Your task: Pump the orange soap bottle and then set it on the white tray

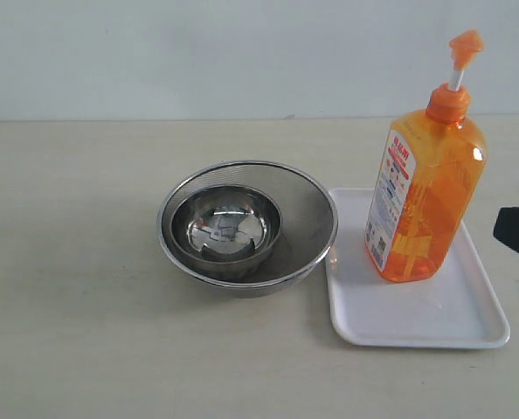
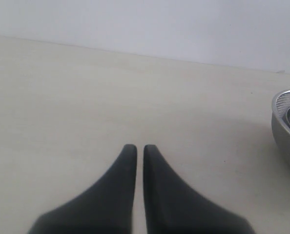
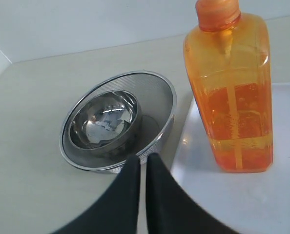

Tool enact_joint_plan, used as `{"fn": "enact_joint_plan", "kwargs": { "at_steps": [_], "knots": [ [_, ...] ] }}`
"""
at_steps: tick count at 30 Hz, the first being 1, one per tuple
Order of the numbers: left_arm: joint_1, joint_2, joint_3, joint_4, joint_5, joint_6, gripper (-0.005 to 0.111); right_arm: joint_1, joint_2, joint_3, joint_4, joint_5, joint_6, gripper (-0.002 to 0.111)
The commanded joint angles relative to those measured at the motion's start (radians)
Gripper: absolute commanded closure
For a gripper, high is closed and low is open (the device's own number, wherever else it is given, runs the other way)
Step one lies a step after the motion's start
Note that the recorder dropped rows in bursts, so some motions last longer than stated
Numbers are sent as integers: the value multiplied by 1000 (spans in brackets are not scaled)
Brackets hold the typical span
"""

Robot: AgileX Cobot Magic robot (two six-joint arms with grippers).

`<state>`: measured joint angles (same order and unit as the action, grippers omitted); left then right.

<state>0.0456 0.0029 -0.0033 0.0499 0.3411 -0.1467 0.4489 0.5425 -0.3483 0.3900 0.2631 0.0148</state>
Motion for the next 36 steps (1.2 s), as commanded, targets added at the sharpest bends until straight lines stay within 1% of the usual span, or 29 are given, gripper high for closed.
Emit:
{"fn": "enact_joint_plan", "kwargs": {
  "at_steps": [1, 4, 7, 10, 14, 19, 28, 36],
  "knots": [
    [3, -3, 3, 1, 1, -4, 102, 3, -8, -1, -15, 24, -39, 108],
    [3, -3, 3, 1, 1, -4, 102, 3, -8, 10, -32, 33, -73, 108],
    [3, -3, 3, 1, 1, -4, 102, -7, -37, 54, -38, -18, -100, 108],
    [3, -3, 3, 1, 1, -4, 102, -85, -141, 135, -35, -74, -91, 108],
    [3, -3, 3, 1, 1, -4, 102, -182, -338, 244, -35, -106, -73, 108],
    [3, -3, 3, 1, 1, -4, 102, -275, -536, 295, -33, -104, -73, 108],
    [3, -3, 3, 1, -2, -4, 102, -389, -543, 308, -37, -91, -75, 108],
    [3, -3, 3, 1, -2, -4, 102, -397, -543, 308, -39, -91, -140, 108]
  ]
}}
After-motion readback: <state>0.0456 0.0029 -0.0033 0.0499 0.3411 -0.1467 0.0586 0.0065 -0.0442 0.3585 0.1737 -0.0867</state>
